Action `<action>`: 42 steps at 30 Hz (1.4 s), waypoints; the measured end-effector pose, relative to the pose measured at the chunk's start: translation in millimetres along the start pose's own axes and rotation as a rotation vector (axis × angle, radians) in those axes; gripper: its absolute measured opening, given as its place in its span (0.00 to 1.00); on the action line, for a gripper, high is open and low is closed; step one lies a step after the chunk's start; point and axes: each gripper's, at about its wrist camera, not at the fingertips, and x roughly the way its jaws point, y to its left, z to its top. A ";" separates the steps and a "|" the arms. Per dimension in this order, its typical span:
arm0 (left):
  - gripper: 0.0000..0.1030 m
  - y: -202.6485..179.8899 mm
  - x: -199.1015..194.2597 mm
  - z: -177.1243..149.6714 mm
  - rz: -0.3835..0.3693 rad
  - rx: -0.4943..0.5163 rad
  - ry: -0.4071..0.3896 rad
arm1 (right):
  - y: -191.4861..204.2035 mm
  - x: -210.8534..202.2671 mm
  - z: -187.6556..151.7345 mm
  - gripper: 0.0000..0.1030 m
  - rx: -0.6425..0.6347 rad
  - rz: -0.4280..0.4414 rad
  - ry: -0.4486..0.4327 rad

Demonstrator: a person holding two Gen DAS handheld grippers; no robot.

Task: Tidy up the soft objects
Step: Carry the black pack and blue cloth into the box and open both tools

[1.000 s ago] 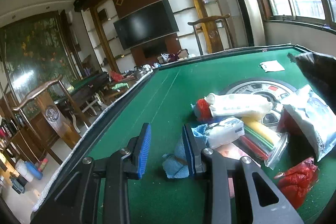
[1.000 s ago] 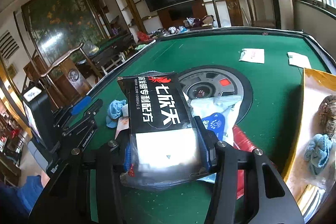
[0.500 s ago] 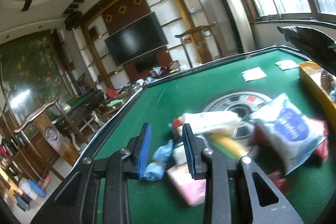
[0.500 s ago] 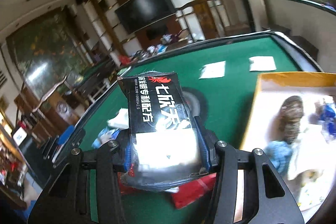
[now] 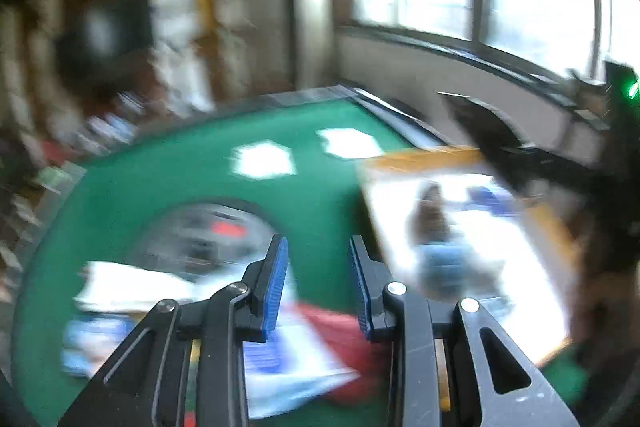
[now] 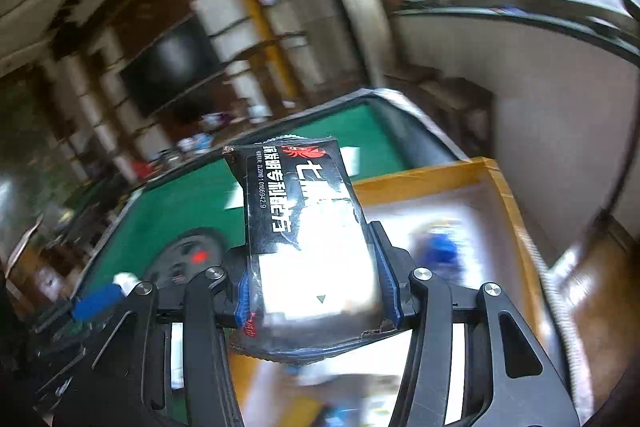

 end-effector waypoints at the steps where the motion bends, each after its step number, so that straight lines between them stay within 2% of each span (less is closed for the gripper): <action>1: 0.30 -10.0 12.3 5.8 -0.074 -0.023 0.048 | -13.6 3.7 1.5 0.47 0.027 -0.039 0.020; 2: 0.30 -21.6 28.2 11.1 -0.150 -0.053 0.095 | -22.3 7.3 3.3 0.47 0.040 -0.072 0.034; 5: 0.30 -51.7 63.5 13.7 -0.253 -0.055 0.195 | -44.9 18.5 5.6 0.47 0.070 -0.173 0.084; 9: 0.30 -77.2 95.2 18.8 -0.297 -0.056 0.234 | -56.7 32.8 10.3 0.47 0.064 -0.266 0.133; 15: 0.31 -84.0 113.7 12.3 -0.389 -0.076 0.293 | -52.5 35.3 11.0 0.47 0.040 -0.284 0.160; 18: 0.31 -80.2 111.8 9.9 -0.411 -0.099 0.292 | -48.0 36.1 9.1 0.47 0.038 -0.279 0.158; 22: 0.31 -73.9 108.8 12.8 -0.488 -0.154 0.309 | -51.0 40.3 6.6 0.47 0.047 -0.282 0.159; 25: 0.31 -72.7 102.6 15.0 -0.495 -0.168 0.320 | -49.6 38.4 6.3 0.47 0.046 -0.279 0.150; 29: 0.51 -71.7 88.4 13.9 -0.490 -0.165 0.289 | -47.3 38.8 6.1 0.48 0.026 -0.300 0.150; 34: 0.51 -66.8 76.7 7.6 -0.472 -0.159 0.286 | -44.2 41.3 4.3 0.49 0.010 -0.333 0.161; 38: 0.51 -47.0 56.4 0.0 -0.468 -0.179 0.267 | -36.6 25.5 8.9 0.53 -0.013 -0.370 0.086; 40: 0.51 -27.8 42.6 -4.2 -0.451 -0.194 0.247 | -32.8 16.2 10.5 0.53 0.000 -0.340 0.040; 42: 0.51 -1.3 25.1 -8.1 -0.406 -0.225 0.215 | -26.5 4.7 10.9 0.53 0.020 -0.227 -0.007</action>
